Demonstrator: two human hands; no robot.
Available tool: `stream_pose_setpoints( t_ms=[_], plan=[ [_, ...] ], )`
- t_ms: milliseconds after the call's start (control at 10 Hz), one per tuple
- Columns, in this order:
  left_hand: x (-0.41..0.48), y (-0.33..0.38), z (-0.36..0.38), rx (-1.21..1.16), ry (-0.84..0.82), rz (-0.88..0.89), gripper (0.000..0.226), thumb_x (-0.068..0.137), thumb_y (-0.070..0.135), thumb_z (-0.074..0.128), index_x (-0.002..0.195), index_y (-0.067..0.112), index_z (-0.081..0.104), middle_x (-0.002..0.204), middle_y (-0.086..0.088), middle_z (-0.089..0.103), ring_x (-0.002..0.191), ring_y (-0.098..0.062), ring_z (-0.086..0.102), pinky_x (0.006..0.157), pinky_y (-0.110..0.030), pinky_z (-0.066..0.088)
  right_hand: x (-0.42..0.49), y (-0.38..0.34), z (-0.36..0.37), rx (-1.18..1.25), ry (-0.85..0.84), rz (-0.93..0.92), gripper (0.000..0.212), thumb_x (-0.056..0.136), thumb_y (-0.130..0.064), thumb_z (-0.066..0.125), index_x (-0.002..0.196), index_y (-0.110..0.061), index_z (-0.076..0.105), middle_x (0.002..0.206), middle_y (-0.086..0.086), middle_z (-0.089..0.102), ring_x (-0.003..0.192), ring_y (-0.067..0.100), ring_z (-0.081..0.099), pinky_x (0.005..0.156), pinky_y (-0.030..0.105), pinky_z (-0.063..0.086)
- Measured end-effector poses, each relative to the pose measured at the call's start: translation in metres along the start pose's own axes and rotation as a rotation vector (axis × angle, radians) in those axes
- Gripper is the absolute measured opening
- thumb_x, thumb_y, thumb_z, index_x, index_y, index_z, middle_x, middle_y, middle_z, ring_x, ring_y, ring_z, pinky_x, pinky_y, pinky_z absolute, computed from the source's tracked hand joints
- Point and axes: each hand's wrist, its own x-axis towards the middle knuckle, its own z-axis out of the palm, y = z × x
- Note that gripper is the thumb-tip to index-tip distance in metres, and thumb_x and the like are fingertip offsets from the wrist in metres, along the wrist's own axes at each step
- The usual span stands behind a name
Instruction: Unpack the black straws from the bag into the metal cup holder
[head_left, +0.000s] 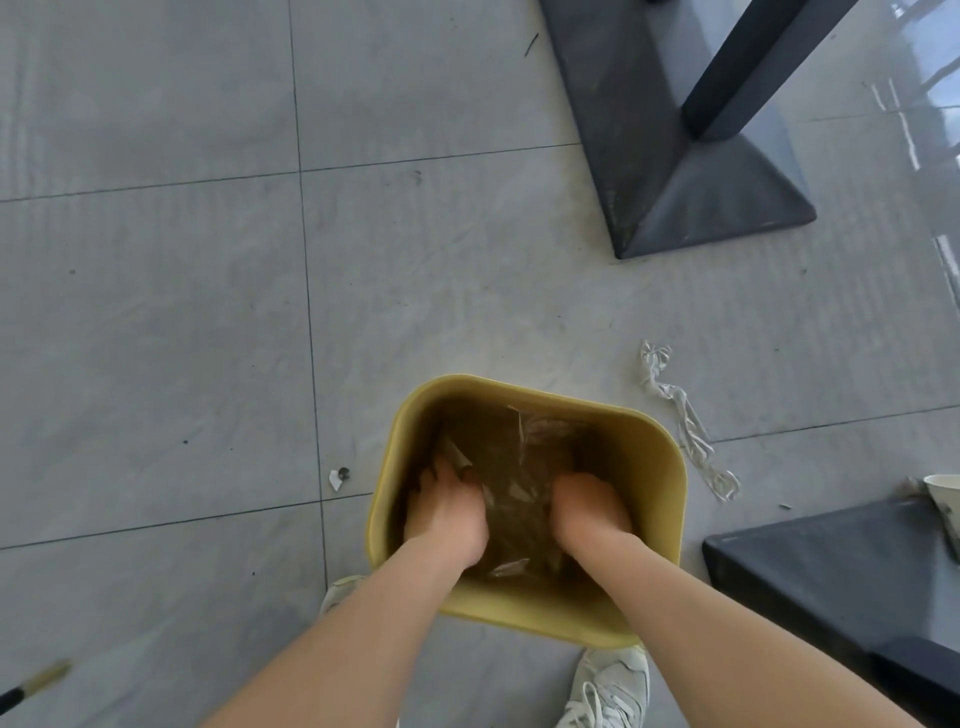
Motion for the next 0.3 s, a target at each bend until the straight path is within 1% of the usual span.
stream_pose_setpoints(
  t_ms=[100, 200, 300],
  plan=[
    [-0.013, 0.0, -0.004, 0.026, 0.114, 0.102, 0.047, 0.096, 0.018, 0.05, 0.142, 0.018, 0.044, 0.154, -0.015, 0.029, 0.129, -0.034, 0.043, 0.107, -0.046, 0.043, -0.01, -0.001, -0.013, 0.017, -0.006, 0.02, 0.025, 0.096, -0.011, 0.051, 0.119, -0.016, 0.059, 0.074, -0.002, 0.046, 0.071, 0.022, 0.055, 0.064, 0.033, 0.05],
    [-0.033, -0.005, -0.019, 0.054, 0.269, 0.186, 0.041, 0.097, 0.026, 0.048, 0.138, 0.02, 0.046, 0.15, -0.013, 0.038, 0.13, -0.032, 0.044, 0.107, -0.046, 0.044, -0.034, -0.006, -0.032, 0.088, 0.092, -0.025, 0.03, 0.093, -0.016, 0.054, 0.123, -0.021, 0.057, 0.089, 0.0, 0.055, 0.077, 0.022, 0.059, 0.067, 0.034, 0.053],
    [-0.061, -0.008, -0.039, 0.091, 0.264, 0.226, 0.045, 0.098, 0.028, 0.046, 0.142, 0.02, 0.039, 0.155, -0.014, 0.033, 0.141, -0.034, 0.032, 0.11, -0.049, 0.038, -0.061, -0.011, -0.05, 0.121, 0.197, -0.051, 0.028, 0.094, -0.024, 0.054, 0.122, -0.024, 0.058, 0.111, 0.001, 0.065, 0.097, 0.023, 0.062, 0.081, 0.038, 0.057]
  ],
)
